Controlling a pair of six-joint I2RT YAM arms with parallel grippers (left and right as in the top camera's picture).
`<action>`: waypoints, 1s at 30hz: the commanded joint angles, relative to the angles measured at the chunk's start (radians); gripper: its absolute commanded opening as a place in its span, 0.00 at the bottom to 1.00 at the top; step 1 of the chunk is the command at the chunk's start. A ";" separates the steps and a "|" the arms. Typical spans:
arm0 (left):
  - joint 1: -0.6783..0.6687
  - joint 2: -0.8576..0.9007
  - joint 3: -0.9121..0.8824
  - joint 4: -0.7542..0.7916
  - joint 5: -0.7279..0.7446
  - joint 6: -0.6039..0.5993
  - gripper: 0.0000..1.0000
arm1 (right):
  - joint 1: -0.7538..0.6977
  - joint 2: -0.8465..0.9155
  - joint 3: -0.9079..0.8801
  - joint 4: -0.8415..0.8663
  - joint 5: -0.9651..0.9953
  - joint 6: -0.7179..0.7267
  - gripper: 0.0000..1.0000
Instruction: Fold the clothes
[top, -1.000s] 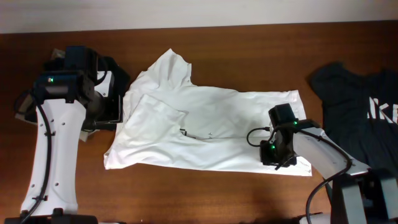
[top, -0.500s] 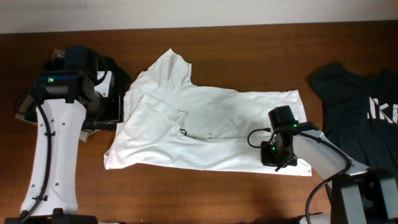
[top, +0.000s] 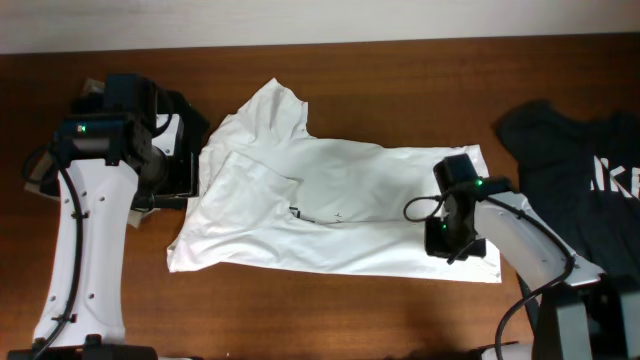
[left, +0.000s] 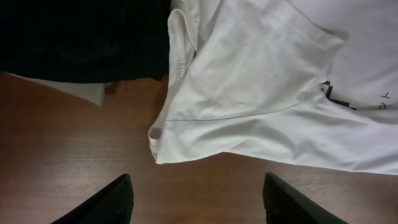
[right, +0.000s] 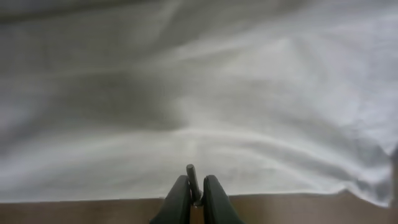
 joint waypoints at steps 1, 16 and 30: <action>0.007 -0.017 0.011 0.000 -0.003 0.000 0.66 | -0.044 -0.041 0.092 -0.056 0.130 0.125 0.07; 0.007 -0.017 0.011 0.000 0.016 0.000 0.66 | -0.979 -0.054 0.285 -0.087 0.146 0.126 0.07; 0.007 -0.014 0.011 0.119 0.283 0.182 0.77 | -0.754 -0.128 0.528 -0.152 -0.413 -0.116 0.73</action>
